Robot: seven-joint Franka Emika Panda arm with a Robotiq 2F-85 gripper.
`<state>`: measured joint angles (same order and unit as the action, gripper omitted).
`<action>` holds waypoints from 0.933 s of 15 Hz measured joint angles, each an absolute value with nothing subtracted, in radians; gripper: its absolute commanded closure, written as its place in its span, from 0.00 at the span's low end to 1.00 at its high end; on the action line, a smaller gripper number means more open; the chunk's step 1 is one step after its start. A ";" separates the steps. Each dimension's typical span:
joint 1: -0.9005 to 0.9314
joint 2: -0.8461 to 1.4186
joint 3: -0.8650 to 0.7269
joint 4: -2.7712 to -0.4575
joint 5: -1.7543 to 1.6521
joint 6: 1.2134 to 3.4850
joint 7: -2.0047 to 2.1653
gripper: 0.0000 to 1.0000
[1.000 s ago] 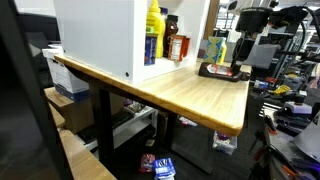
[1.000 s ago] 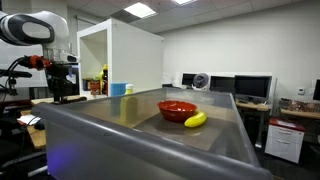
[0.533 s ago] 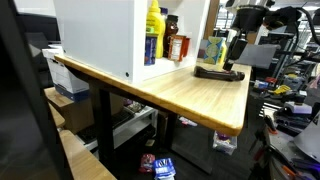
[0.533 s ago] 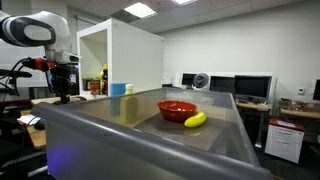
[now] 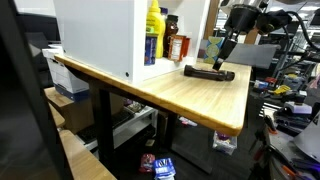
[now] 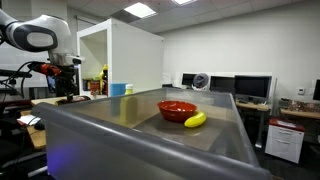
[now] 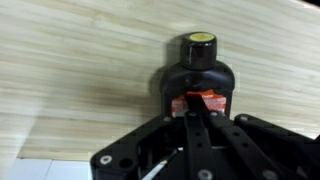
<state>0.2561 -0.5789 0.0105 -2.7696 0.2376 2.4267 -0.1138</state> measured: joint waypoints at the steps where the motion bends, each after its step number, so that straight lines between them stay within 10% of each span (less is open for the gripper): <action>1: 0.269 -0.570 0.006 -2.770 0.249 2.451 -0.118 1.00; 5: 0.302 -0.555 -0.002 -2.769 0.273 2.495 -0.132 1.00; 6: 0.307 -0.556 -0.002 -2.769 0.273 2.495 -0.134 0.74; 14: 0.307 -0.611 0.007 -2.770 0.270 2.493 -0.134 0.38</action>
